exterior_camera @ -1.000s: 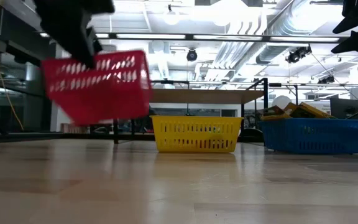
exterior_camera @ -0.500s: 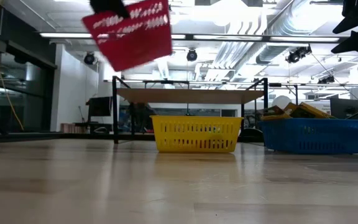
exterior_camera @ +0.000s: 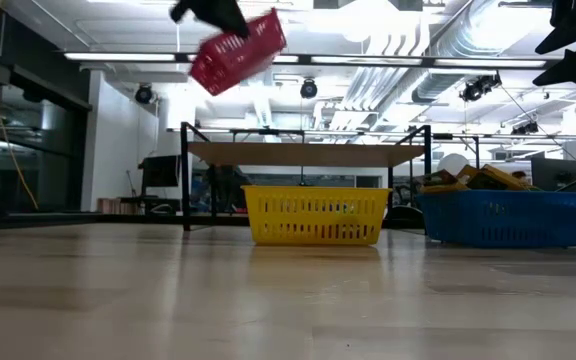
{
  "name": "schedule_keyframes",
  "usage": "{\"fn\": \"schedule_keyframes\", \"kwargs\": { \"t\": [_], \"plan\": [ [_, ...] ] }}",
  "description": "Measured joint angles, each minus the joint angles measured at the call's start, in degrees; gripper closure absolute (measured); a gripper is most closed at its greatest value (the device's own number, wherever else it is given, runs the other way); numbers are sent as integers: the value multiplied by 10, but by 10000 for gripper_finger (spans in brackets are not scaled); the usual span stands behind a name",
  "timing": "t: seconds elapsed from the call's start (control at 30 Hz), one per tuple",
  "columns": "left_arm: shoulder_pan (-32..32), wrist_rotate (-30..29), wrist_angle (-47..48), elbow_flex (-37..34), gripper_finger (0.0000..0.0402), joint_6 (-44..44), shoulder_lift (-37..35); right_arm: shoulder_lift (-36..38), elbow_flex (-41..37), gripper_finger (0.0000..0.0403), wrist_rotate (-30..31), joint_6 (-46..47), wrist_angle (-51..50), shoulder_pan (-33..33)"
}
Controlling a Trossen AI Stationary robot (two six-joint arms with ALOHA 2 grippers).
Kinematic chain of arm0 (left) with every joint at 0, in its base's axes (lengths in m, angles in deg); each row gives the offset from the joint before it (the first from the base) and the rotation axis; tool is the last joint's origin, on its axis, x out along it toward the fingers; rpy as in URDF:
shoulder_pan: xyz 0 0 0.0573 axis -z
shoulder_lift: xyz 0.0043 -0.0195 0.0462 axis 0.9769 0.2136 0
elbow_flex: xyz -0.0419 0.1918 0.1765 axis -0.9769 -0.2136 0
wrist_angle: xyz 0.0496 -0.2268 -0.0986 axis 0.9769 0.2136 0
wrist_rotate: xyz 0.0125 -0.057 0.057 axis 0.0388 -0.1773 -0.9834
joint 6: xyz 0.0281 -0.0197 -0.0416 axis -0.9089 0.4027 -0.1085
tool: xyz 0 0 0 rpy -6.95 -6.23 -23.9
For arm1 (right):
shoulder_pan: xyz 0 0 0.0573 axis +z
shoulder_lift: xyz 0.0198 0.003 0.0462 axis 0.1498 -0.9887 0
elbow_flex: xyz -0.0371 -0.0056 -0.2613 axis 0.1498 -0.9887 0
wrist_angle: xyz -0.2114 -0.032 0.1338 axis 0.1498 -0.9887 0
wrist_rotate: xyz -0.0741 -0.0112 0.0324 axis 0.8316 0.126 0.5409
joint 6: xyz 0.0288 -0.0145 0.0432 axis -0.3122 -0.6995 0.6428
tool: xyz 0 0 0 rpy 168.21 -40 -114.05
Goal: Pick & Place Office Desk Supplies
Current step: Put the red bin on the shelf
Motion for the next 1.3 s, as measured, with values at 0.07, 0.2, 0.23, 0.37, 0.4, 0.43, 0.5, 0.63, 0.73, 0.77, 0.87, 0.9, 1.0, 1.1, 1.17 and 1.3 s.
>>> {"fn": "schedule_keyframes", "kwargs": {
  "t": [0.07, 0.2, 0.23, 0.37, 0.4, 0.43, 0.5, 0.63, 0.73, 0.77, 0.87, 0.9, 1.0, 1.1, 1.17, 1.3],
  "plan": [
    [-34, 2, -23, 0, 398, 10, 19, 0, 0, 172, 0, 0, 0, 0],
    [-94, 28, -18, 43, 397, 52, 79, 0, 0, 172, 0, 0, 0, 0],
    [-106, 36, -9, 60, 397, 64, 95, 0, 0, 172, 0, 0, 0, 0],
    [-139, 47, 78, 163, 396, 123, 181, 0, 0, 172, 0, 0, 0, 0],
    [-143, 47, 109, 196, 396, 138, 202, 0, 0, 172, 0, 0, 0, 0],
    [-148, 48, 136, 230, 396, 153, 224, 0, 0, 172, 0, 0, 0, 0],
    [-157, 48, 190, 300, 396, 178, 265, 0, 0, 172, 0, 0, 0, 0],
    [-169, 48, 307, 421, 395, 224, 339, 0, 0, 172, 0, 0, 0, 0],
    [-184, 50, 387, 476, 395, 276, 374, 0, 0, 172, 0, 0, 0, 0],
    [-191, 57, 408, 486, 395, 294, 382, 0, 0, 172, 0, 0, 0, 0],
    [-213, 99, 439, 492, 395, 344, 393, 0, 0, 172, 0, 0, 0, 0],
    [-221, 114, 443, 492, 395, 353, 397, 0, 0, 172, 0, 0, 0, 0],
    [-242, 146, 446, 491, 394, 363, 405, 0, 0, 172, 0, 0, 0, 0],
    [-256, 149, 443, 491, 394, 364, 413, 0, 0, 172, 0, 0, 0, 0],
    [-262, 149, 436, 491, 394, 364, 420, 0, 0, 172, 0, 0, 0, 0],
    [-268, 154, 427, 491, 394, 362, 427, 0, 0, 172, 0, 0, 0, 0]
  ]
}}
